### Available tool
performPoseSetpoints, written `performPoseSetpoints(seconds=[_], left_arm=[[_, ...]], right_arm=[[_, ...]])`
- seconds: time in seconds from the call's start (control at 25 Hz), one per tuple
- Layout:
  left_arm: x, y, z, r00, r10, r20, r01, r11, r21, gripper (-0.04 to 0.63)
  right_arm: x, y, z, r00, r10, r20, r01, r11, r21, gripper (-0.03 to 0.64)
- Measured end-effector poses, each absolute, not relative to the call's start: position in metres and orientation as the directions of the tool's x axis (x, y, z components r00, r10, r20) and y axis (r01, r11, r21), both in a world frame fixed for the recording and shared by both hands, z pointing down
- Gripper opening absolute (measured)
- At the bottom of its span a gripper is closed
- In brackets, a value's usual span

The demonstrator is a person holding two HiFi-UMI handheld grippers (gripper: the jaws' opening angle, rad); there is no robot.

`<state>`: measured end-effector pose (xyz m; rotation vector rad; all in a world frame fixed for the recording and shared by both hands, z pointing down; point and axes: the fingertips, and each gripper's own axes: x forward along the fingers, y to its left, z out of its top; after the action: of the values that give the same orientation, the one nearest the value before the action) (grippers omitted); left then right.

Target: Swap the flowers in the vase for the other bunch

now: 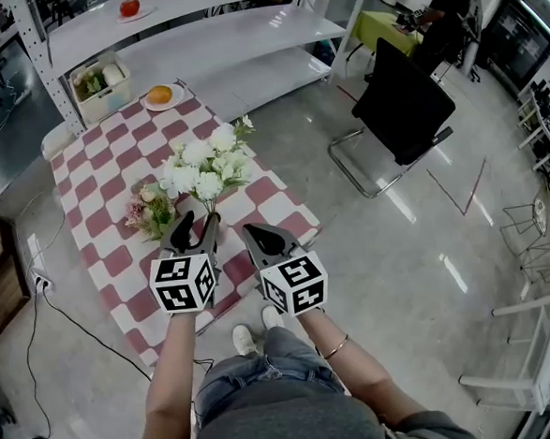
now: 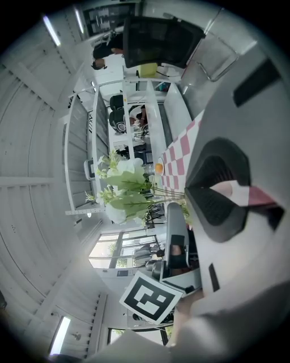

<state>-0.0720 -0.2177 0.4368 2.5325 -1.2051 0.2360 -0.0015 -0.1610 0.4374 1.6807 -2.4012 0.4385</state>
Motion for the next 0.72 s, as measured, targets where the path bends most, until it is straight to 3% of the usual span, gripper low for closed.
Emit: performPoseSetpoints(seconds=[0.72], left_arm=[[-0.045, -0.245, 0.443, 0.543, -0.753, 0.37, -0.836, -0.526, 0.156, 0.201]], right_arm=[[0.015, -0.191, 0.437, -0.44, -0.839, 0.32, -0.898, 0.412, -0.154, 0.01]])
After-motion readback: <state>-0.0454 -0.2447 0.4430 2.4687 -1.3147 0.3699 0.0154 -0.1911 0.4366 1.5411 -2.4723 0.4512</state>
